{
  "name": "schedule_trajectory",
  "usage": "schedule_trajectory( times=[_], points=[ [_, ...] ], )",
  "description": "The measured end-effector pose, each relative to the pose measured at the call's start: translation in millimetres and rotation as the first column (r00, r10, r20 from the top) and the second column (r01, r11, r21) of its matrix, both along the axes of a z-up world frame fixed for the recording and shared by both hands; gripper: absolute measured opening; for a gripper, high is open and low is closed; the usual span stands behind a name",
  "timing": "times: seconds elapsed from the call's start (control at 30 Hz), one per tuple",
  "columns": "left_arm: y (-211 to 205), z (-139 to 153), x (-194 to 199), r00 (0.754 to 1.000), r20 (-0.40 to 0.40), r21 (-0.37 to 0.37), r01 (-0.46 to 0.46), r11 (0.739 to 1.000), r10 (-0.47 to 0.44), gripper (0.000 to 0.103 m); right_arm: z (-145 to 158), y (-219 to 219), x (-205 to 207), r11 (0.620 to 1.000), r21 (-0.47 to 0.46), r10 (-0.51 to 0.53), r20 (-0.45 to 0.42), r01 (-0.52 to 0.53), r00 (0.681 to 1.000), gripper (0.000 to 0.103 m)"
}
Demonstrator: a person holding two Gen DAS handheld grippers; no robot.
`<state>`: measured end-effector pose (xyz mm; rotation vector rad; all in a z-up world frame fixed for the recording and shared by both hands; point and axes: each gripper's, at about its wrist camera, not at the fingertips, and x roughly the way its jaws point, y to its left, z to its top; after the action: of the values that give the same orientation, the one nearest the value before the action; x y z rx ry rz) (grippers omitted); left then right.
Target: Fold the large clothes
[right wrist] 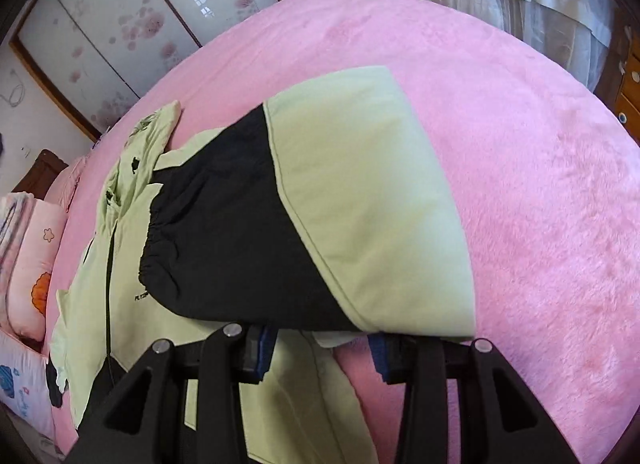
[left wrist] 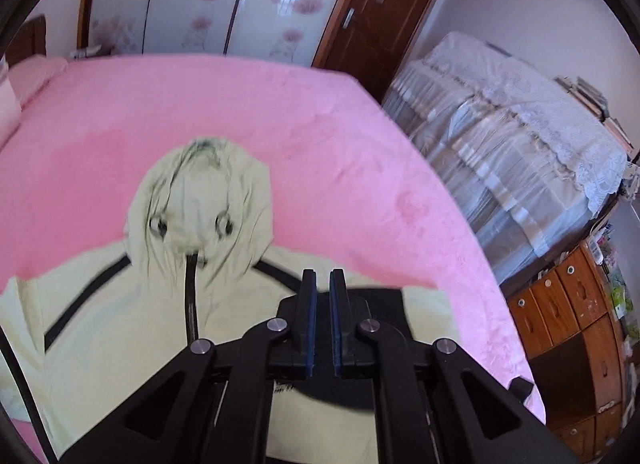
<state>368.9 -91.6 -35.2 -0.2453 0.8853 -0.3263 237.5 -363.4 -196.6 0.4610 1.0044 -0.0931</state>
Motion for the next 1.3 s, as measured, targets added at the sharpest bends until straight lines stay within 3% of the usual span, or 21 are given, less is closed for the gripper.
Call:
schedule_trajectory(
  times=[0.03,0.2,0.43,0.57,0.7,0.73,0.77,0.8,0.83,0.87,1.0,1.3],
  points=[
    [1,-15,2,0.999,-0.034,-0.001,0.014,1.0,-0.014,0.013,0,0,-2,1.0,0.001,0.003,0.0,-0.003,1.0,0.04],
    [-13,-88,4,0.982,-0.174,0.005,0.081,0.997,-0.079,0.053,-2,-5,-11,1.0,-0.007,0.01,-0.007,-0.01,1.0,0.04],
    [-24,-172,17,0.936,-0.344,-0.024,0.075,0.997,-0.079,0.054,-6,-6,-23,1.0,-0.01,0.014,-0.008,-0.014,1.0,0.04],
    [-28,-206,23,0.914,-0.398,-0.042,0.059,0.997,-0.071,0.055,-9,-6,-26,1.0,-0.009,0.017,-0.01,-0.017,1.0,0.04],
    [-39,-213,25,0.924,-0.374,-0.087,0.056,0.995,-0.085,0.082,-14,-5,-28,1.0,-0.009,0.021,-0.012,-0.021,1.0,0.04],
    [-44,-213,25,0.926,-0.371,-0.069,0.053,0.996,-0.075,0.082,-16,-5,-28,1.0,-0.01,0.022,-0.014,-0.022,1.0,0.04],
    [-51,-213,25,0.928,-0.365,-0.049,0.062,0.997,-0.075,0.075,-18,-5,-29,1.0,-0.009,0.023,-0.014,-0.023,1.0,0.04],
    [-60,-211,23,0.931,-0.355,-0.025,0.083,0.996,-0.086,0.046,-18,-5,-29,1.0,-0.008,0.024,-0.014,-0.024,1.0,0.04],
    [-66,-211,24,0.93,-0.358,0.011,0.09,0.996,-0.081,0.031,-19,-6,-29,1.0,-0.008,0.026,-0.014,-0.026,1.0,0.04],
    [-72,-211,25,0.923,-0.376,0.03,0.099,0.995,-0.08,0.031,-19,-7,-30,1.0,-0.006,0.027,-0.015,-0.027,1.0,0.04],
    [-88,-184,16,0.945,-0.324,0.073,0.083,0.994,-0.055,0.026,-17,-8,-30,1.0,0.001,0.03,-0.018,-0.03,0.999,0.04],
    [-85,-34,8,0.996,-0.083,-0.05,0.02,0.999,-0.024,0.025,-18,-9,-28,0.999,0.034,0.031,-0.011,-0.031,0.999,0.04]
  ],
)
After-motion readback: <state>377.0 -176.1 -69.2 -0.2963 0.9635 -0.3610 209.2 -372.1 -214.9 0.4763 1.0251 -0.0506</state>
